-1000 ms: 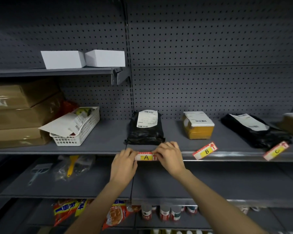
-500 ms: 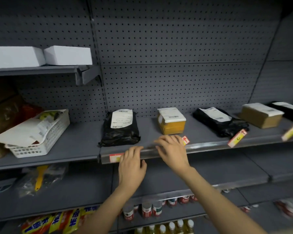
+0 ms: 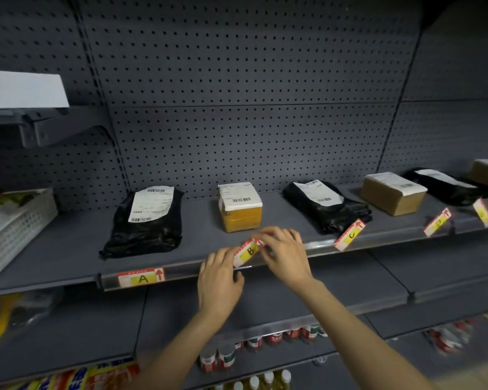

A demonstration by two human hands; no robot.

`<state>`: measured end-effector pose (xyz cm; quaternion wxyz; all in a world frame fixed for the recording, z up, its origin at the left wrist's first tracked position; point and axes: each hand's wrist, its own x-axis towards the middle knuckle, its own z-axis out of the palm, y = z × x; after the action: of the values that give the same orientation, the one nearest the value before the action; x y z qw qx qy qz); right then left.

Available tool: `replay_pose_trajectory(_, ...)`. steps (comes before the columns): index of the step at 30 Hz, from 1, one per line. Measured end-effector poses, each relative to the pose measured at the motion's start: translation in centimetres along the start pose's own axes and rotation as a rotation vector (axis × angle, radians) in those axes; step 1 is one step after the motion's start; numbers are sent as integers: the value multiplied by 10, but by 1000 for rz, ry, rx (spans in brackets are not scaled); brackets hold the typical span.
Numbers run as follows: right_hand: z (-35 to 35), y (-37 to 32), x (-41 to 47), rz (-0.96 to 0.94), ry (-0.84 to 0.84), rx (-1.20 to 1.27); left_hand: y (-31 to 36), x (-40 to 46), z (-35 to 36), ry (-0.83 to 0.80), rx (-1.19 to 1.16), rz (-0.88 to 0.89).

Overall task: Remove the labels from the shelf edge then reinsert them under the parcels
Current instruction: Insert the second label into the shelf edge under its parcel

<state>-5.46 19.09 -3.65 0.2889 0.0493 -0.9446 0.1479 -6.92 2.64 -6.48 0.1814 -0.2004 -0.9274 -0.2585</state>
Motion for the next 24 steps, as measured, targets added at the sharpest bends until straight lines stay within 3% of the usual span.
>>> replay_pose_trajectory(10,-4,33,9,-169,-15,58,19,-2,14,99,24,-127)
replay_pose_trajectory(15,0,49,0,-208,-36,116,25,-6,20,127,142,-88)
replay_pose_trajectory(20,2,49,2,-177,-17,146,25,-4,16,102,219,-72)
replay_pose_trajectory(24,7,47,-1,-49,21,187,25,-2,13,84,226,-26)
